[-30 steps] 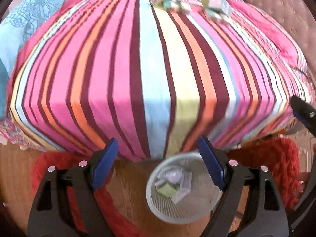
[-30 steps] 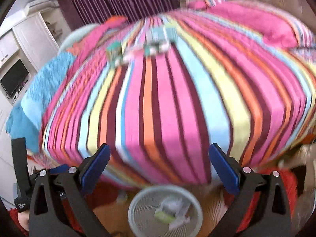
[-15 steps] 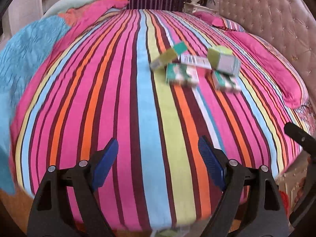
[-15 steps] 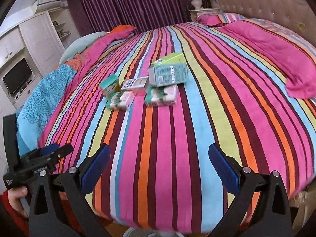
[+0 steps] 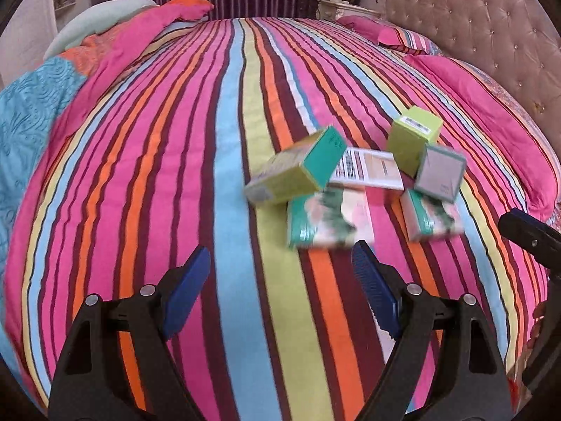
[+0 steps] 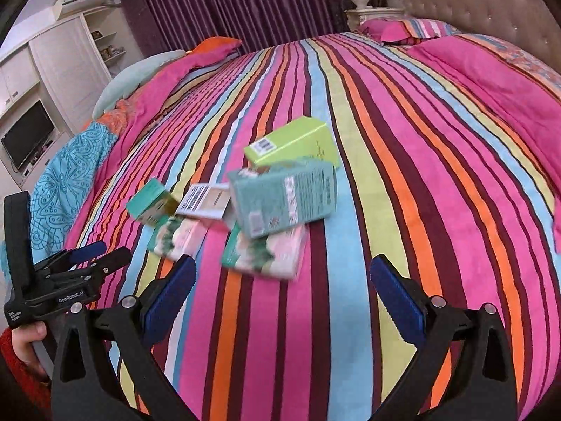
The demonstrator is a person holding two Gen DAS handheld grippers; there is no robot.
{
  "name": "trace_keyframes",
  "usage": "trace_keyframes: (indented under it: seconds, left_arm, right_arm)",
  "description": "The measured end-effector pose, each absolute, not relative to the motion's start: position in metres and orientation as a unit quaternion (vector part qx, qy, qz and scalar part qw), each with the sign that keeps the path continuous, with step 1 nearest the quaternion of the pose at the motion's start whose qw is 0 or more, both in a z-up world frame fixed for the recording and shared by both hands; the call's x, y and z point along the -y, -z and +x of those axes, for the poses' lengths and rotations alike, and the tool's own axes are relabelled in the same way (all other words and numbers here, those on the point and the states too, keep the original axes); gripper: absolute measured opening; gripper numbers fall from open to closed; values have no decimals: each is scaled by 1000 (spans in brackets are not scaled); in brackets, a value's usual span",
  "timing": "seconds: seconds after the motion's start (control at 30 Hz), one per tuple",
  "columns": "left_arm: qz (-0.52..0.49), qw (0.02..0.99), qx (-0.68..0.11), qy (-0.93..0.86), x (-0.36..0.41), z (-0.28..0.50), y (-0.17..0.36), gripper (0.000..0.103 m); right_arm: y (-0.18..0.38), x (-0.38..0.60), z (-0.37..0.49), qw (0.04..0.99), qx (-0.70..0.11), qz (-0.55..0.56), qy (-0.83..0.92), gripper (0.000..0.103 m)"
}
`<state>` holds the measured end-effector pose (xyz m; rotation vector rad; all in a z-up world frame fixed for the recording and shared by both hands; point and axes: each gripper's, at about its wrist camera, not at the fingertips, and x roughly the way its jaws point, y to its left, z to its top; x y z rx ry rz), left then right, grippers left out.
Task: Collect trash
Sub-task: 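Grasp the teal box with the left tool while the right tool grasps the blue-green box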
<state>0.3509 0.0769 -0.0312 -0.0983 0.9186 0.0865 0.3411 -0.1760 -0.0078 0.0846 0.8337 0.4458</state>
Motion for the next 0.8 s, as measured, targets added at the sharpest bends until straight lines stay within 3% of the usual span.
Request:
trace_keyframes:
  seconds: [0.8]
  left_arm:
    - [-47,878,-476,-6,-79,430,58,81]
  right_arm:
    - [29,162,419,843,-418,16,-338,95]
